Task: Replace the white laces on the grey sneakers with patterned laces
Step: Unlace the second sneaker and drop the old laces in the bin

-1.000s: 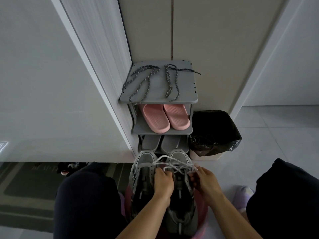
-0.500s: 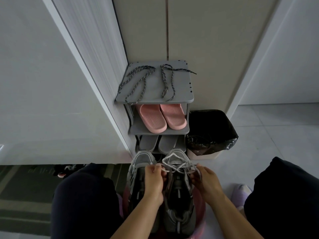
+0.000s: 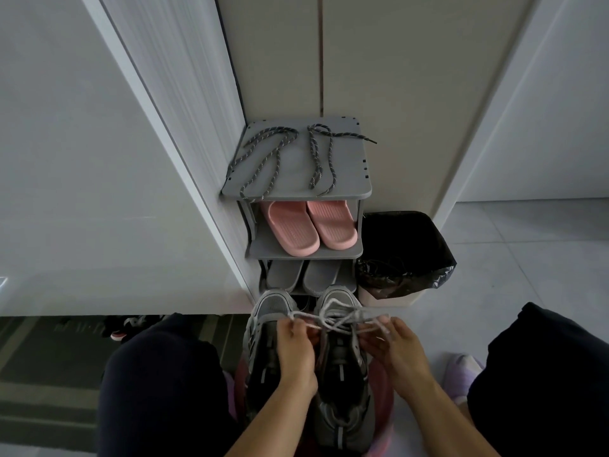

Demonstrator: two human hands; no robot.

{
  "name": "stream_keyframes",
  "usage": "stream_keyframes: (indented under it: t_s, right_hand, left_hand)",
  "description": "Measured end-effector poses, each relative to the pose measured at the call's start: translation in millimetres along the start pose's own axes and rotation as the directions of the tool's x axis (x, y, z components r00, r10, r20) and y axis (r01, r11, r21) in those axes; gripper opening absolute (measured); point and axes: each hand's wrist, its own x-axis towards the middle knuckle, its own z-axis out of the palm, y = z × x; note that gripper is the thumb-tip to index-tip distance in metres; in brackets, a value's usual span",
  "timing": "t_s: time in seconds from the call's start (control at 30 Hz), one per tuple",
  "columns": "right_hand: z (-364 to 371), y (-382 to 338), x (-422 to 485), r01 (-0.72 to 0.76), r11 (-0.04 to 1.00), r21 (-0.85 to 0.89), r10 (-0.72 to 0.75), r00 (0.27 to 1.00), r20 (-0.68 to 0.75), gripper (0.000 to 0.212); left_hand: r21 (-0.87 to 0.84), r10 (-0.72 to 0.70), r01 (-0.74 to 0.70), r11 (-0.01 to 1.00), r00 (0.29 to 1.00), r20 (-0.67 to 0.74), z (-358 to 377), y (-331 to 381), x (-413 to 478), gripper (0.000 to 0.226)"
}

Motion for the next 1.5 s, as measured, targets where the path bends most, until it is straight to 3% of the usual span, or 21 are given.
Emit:
stream_keyframes:
  t_s: [0.07,0.1,0.23,0.33,0.43,0.5,0.57,0.67,0.73,0.8,0.87,0.93,1.0,1.07,1.13,1.2,1.33,1.5]
  right_hand:
    - [-7.4,-5.6,3.1,-0.059,0.992,0.113,0.066,0.996,-0.058,0.032]
    - [-7.9,-7.4,2.5,-0.073,0.994,0.079,0.077,0.996,-0.05,0.035]
    - [0.5,2.6,-1.6,0.001,0.988,-0.156,0.017,0.993,0.119,0.022]
    - [2.8,8.9,-1.0,0.104,0.942,-0.319,-0.043,0.981,0.191,0.01]
    - [2.3,2.2,-1.7,0.121,0.968,-0.222,-0.113,0.992,0.049,0.015]
    - [-2.2,-6.3,-2.4,0.075,0.997,-0.023,-0.077,0.994,-0.074,0.024]
    - [-6.5,-11.1,-1.7,0.039,0.999,-0.006,-0.039,0.994,-0.1,0.027]
    - [0.6,-7.5,-3.7,0.041,0.978,-0.203,-0.03,0.998,0.058,0.023]
    - [5.1,3.0,-3.8,0.116,0.918,-0.379,-0.054,0.984,0.171,0.015]
    - [3.6,8.6,-1.3,0.167,0.868,-0.468,-0.11,0.983,0.147,0.016]
    - [-1.2,6.3,1.1,0.15,0.921,-0.359,-0.134,0.989,0.069,0.018]
    - [-5.1,-1.6,3.6,0.111,0.985,-0.135,-0.116,0.993,-0.026,0.021]
    - [-4.4,-5.8,5.2,0.071,0.995,-0.073,-0.075,0.996,-0.054,0.023]
    - [2.4,-1.7,3.8,0.061,0.983,-0.174,-0.06,0.998,0.009,0.02]
    - [7.7,6.2,1.4,0.122,0.935,-0.333,-0.09,0.99,0.11,0.02]
    - [8.9,8.1,-3.5,0.18,0.884,-0.432,-0.105,0.976,0.191,0.024]
    - [2.6,8.9,-3.2,0.24,0.808,-0.537,-0.145,0.966,0.214,0.008]
    - [3.8,15.9,-0.8,0.268,0.697,-0.665,-0.236,0.962,0.14,0.031]
  left_hand:
    - [-0.128,-0.031,0.03,0.991,1.0,-0.003,-1.8,5.0,-0.4,0.014]
    - [-0.09,-0.007,0.009,0.996,1.0,0.021,-1.5,5.7,-2.6,0.013]
    - [0.314,0.107,-0.15,0.938,0.983,0.149,3.6,-7.0,-7.1,0.009]
    - [0.398,0.131,-0.181,0.899,0.98,0.151,4.3,-10.0,-0.5,0.011]
    - [0.199,0.13,-0.138,0.97,0.99,0.05,2.7,0.1,0.0,0.017]
    - [-0.04,0.103,-0.104,0.994,0.994,-0.029,0.1,10.9,-0.2,0.019]
    - [-0.102,0.087,-0.09,0.991,0.996,-0.027,-1.3,13.7,-1.6,0.019]
    - [0.182,0.092,-0.114,0.977,0.988,0.121,3.7,3.2,-10.0,0.01]
    - [0.414,0.163,-0.232,0.88,0.967,0.195,6.0,-4.7,-10.4,0.006]
    - [0.483,0.227,-0.299,0.823,0.953,0.203,4.7,-0.5,-7.6,0.01]
    - [0.414,0.249,-0.294,0.861,0.955,0.16,-1.5,11.3,-6.4,0.014]
    - [0.258,0.288,-0.302,0.918,0.953,0.09,-8.7,25.0,-5.1,0.017]
    - [0.141,0.297,-0.3,0.944,0.954,0.038,-12.7,34.0,-3.3,0.018]
    - [0.208,0.294,-0.304,0.93,0.952,0.081,-10.9,34.5,-4.9,0.016]
    - [0.463,0.283,-0.352,0.813,0.935,0.214,-2.4,27.1,-10.5,0.009]
    - [0.607,0.244,-0.395,0.689,0.916,0.318,6.4,13.7,-15.1,0.015]
    - [0.639,0.235,-0.335,0.692,0.942,0.239,8.4,7.4,-12.1,0.011]
    - [0.594,0.288,-0.353,0.723,0.935,0.206,0.2,1.3,-9.2,0.021]
